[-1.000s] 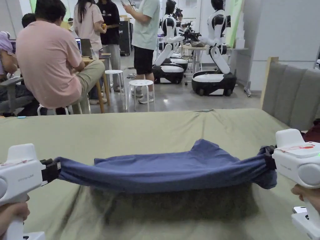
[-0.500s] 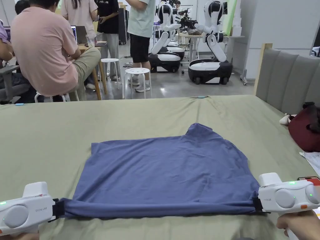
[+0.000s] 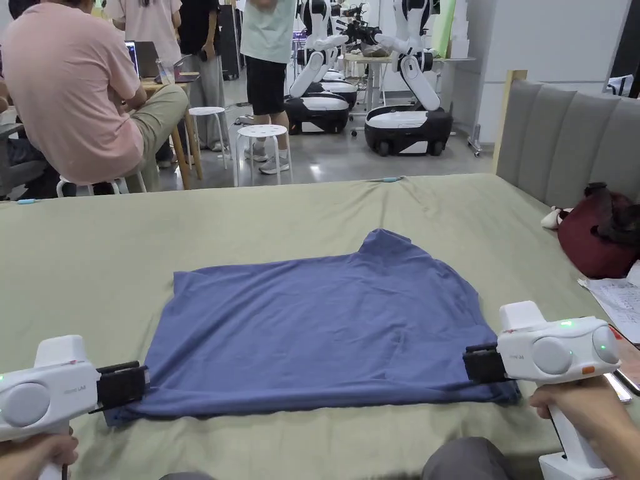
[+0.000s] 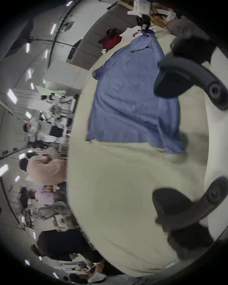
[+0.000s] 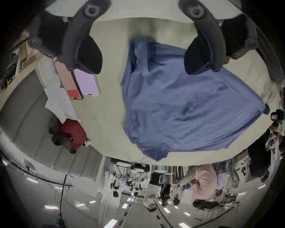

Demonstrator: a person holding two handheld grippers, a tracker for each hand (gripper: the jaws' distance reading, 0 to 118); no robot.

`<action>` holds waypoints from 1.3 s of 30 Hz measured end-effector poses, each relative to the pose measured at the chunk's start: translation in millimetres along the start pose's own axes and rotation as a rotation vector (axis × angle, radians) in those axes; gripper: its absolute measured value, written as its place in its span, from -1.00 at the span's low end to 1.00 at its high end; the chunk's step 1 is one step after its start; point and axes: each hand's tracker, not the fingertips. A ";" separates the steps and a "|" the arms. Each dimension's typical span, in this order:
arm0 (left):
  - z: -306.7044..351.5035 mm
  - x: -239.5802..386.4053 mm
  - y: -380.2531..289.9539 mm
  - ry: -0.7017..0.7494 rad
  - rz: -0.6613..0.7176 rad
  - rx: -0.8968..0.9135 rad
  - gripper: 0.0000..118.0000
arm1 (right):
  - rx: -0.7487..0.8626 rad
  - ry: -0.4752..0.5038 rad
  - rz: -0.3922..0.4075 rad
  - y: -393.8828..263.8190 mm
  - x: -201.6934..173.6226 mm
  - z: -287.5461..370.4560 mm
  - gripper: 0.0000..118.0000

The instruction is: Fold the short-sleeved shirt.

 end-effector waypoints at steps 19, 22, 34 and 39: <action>-15.7 -16.5 -0.9 0.001 0.039 -0.060 0.71 | 0.059 -0.006 -0.056 2.2 -6.4 29.2 -1.00; -27.5 -20.2 -5.5 0.033 0.050 -0.136 0.16 | 0.037 0.004 -0.068 -3.0 -5.1 22.3 -1.00; -29.8 -17.2 -19.3 0.001 0.086 -0.172 -0.96 | -0.001 0.008 -0.068 -6.9 -2.0 7.8 -1.00; -24.4 -13.7 -8.4 -0.006 0.075 -0.148 -0.96 | 0.011 0.012 -0.069 -4.2 2.7 5.6 -0.05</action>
